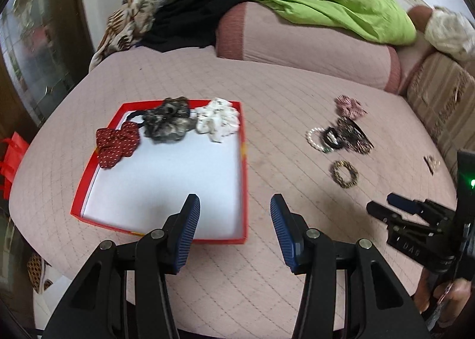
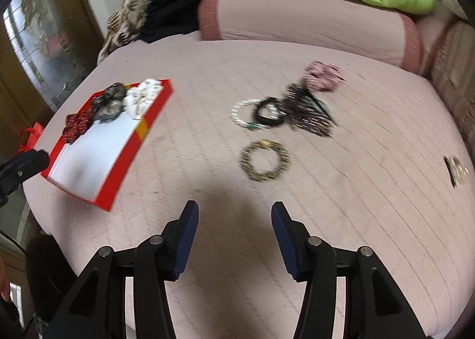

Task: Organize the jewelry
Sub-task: 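Move both grippers back toward the remaining bracelets and clip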

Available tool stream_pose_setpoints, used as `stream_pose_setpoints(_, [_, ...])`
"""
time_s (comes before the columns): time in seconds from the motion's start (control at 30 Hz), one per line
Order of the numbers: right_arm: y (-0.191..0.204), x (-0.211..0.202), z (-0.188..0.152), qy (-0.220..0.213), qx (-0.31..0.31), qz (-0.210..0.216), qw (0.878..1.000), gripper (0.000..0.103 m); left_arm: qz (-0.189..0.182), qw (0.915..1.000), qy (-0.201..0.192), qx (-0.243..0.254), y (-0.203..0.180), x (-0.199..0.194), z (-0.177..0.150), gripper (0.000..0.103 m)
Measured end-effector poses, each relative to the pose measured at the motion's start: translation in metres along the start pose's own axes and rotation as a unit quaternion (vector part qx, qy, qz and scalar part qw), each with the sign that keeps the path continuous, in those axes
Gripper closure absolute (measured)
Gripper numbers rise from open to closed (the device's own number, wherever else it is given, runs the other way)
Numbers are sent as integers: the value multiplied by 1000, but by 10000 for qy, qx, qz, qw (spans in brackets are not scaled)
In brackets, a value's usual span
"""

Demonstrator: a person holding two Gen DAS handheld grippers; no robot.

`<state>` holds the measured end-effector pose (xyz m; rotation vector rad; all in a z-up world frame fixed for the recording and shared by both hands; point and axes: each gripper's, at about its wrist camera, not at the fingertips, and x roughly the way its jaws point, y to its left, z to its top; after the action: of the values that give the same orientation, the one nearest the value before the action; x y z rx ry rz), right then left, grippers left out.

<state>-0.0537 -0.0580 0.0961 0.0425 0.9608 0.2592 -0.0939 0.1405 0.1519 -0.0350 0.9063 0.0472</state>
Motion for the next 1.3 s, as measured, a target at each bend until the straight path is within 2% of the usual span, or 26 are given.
stream_pose_setpoints(0.4, [-55, -14, -13, -186, 581, -224, 9979, 45, 17, 9984, 193, 536, -48, 6, -9, 55])
stream_pose_setpoints(0.83, [-95, -9, -23, -167, 931, -288, 9951, 45, 41, 9961, 522, 708, -70, 37, -12, 55])
stream_pose_setpoints(1.07, [-106, -4, -22, -145, 989, -305, 9945, 45, -252, 9964, 605, 546, -73, 63, -7, 55])
stream_pose_setpoints(1.3, [-108, -2, -11, -203, 794, -423, 9957, 43, -881, 9918, 851, 361, -87, 101, 7, 55])
